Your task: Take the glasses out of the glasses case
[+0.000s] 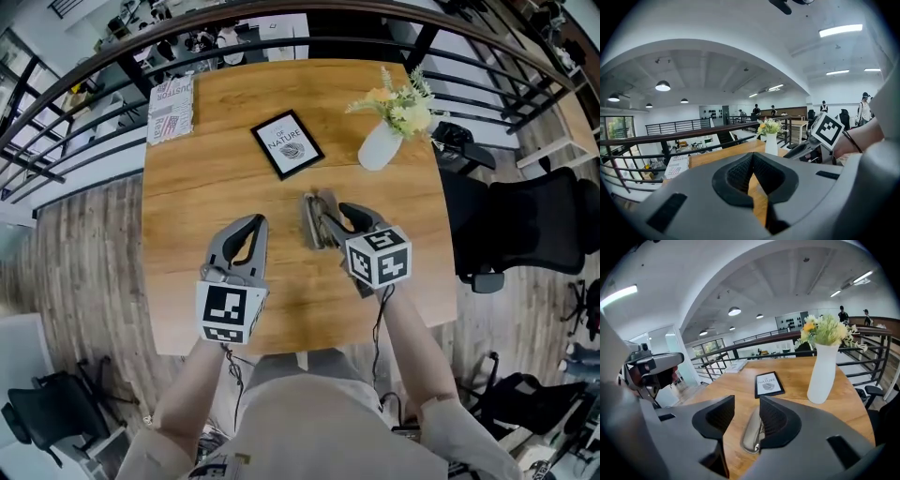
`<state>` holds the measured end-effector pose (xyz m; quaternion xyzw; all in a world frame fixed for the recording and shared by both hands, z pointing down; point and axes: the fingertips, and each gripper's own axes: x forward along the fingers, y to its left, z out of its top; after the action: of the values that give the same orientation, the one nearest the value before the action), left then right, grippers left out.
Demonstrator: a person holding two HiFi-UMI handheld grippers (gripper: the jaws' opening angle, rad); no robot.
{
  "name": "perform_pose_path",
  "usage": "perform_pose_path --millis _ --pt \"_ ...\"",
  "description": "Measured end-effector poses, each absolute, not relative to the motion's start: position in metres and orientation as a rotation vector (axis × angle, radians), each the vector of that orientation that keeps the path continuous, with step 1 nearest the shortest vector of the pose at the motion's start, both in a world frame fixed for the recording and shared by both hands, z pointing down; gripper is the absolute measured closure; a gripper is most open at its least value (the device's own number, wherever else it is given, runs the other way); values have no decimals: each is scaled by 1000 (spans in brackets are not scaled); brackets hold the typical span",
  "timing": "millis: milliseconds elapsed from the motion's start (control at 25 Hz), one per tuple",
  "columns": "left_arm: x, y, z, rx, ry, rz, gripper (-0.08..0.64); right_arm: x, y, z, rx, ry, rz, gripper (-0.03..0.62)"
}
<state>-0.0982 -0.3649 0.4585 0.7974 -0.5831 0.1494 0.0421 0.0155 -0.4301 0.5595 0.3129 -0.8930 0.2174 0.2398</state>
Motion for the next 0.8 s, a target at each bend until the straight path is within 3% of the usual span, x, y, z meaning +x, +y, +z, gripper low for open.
perform_pose_path --millis 800 --pt "-116 -375 580 2272 -1629 569 544 -2 -458 731 754 -2042 515 410"
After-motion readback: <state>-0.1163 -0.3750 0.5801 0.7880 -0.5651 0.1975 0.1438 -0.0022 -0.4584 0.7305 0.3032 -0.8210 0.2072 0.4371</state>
